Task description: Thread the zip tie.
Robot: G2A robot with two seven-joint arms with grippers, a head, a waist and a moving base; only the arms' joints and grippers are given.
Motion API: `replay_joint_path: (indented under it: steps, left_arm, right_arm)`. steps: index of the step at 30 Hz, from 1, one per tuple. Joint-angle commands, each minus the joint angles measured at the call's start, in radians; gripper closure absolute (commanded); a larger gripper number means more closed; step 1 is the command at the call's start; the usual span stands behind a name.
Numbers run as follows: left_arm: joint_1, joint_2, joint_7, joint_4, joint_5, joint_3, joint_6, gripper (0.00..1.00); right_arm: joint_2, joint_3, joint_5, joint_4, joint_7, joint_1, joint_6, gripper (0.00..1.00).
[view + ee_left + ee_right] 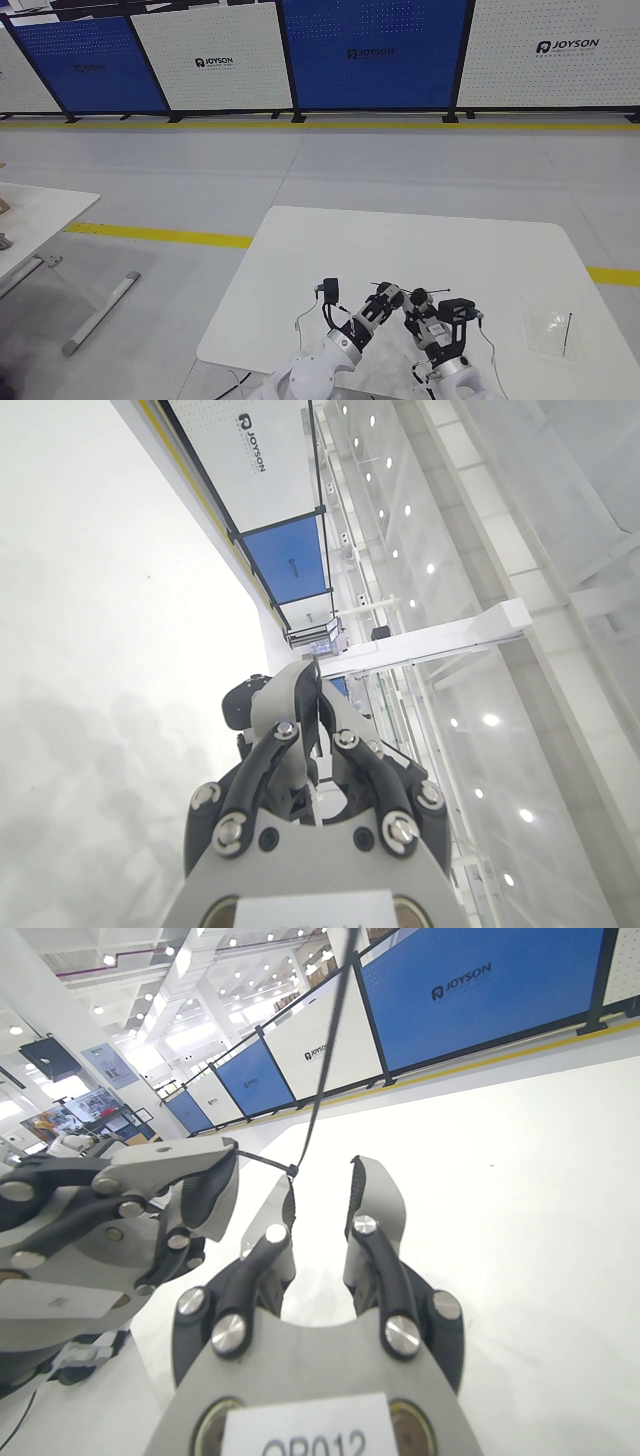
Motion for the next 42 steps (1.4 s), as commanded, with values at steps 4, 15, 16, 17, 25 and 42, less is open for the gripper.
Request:
replay_joint_path:
  steps: [4,15,16,17,25,42]
  left_arm:
    - [-0.002,-0.001,0.003,0.007,0.003,0.003,0.005,1.00]
    - [-0.002,-0.003,0.009,0.009,0.001,0.003,0.004,1.00]
    - [-0.001,-0.003,0.009,0.008,0.002,0.002,0.003,1.00]
    - [-0.001,-0.003,0.010,0.008,0.002,0.002,0.003,1.00]
    - [0.000,-0.003,0.005,0.011,0.001,0.000,0.004,1.00]
    - [0.000,-0.004,-0.003,0.015,0.008,0.002,0.007,1.00]
  right_arm:
    - [0.001,0.005,-0.001,-0.007,-0.003,-0.005,0.003,0.75]
    - [0.000,-0.011,-0.022,-0.001,0.017,0.002,0.011,0.71]
    - [0.000,-0.013,-0.022,0.000,0.017,0.003,0.012,0.70]
    - [-0.001,-0.014,-0.021,0.001,0.015,0.004,0.012,0.69]
    - [0.001,-0.007,-0.014,-0.010,-0.007,-0.006,0.004,0.72]
    - [0.000,-0.007,-0.016,-0.011,-0.003,-0.004,0.017,0.89]
